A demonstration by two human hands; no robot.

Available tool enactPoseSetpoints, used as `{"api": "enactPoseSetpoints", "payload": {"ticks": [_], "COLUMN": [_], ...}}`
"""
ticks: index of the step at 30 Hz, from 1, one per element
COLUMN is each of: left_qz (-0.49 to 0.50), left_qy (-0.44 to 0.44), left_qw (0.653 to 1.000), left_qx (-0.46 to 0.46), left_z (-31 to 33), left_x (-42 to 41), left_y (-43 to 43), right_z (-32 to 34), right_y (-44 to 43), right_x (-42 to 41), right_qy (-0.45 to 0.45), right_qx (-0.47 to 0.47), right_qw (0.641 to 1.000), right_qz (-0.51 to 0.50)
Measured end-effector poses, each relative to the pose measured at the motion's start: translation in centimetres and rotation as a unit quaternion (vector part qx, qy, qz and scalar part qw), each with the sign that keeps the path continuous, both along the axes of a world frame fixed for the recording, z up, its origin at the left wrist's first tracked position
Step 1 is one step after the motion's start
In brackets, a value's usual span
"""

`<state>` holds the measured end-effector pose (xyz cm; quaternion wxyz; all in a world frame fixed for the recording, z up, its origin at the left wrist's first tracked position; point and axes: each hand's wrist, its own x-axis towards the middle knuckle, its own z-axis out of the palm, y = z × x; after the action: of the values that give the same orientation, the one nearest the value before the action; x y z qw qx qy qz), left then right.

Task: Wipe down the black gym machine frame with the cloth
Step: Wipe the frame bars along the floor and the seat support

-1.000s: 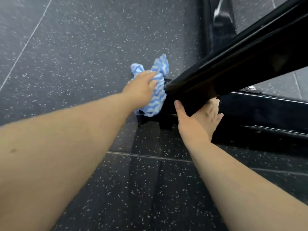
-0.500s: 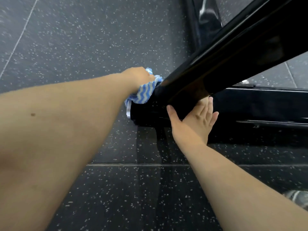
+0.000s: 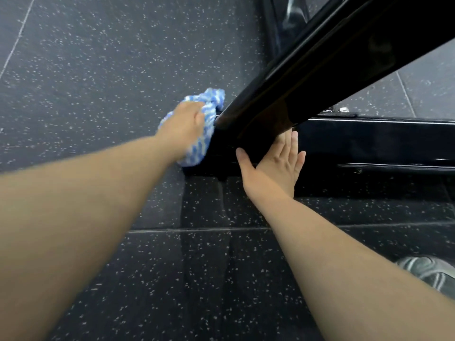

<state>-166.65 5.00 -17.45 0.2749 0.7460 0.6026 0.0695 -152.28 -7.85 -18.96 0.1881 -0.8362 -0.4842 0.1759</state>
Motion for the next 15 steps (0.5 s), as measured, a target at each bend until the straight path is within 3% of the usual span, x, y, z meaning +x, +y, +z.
{"api": "enactPoseSetpoints", "payload": {"ticks": [3,7,9,11,13,15], "left_qz": [-0.006,-0.003,0.053,0.173,0.300,0.391], "left_qy": [-0.024,-0.098,-0.063,-0.030,-0.111,-0.278], "left_qw": [0.996,0.990,0.992,0.983,0.948,0.872], "left_qx": [0.084,0.099,0.099,0.050,-0.008,-0.096], "left_z": [0.0,-0.2,0.3,1.1,1.8,2.0], "left_x": [0.5,-2.0,-3.0,-2.5,-0.8,1.3], "left_y": [-5.3,-9.5,-10.7,-10.7,-10.4,-10.7], "right_z": [0.3,1.0,1.7,2.9,3.8,4.2], "right_y": [0.2,-0.1,-0.2,-0.2,-0.7,-2.0], "right_x": [0.0,1.0,1.7,2.8,3.3,2.5], "right_qy": [0.000,-0.001,0.012,0.057,0.090,0.119], "right_qx": [-0.012,-0.057,-0.096,-0.095,-0.019,0.045], "right_qw": [1.000,0.997,0.991,0.987,0.993,0.992], "right_qz": [0.003,0.056,0.096,0.114,0.071,-0.009]}}
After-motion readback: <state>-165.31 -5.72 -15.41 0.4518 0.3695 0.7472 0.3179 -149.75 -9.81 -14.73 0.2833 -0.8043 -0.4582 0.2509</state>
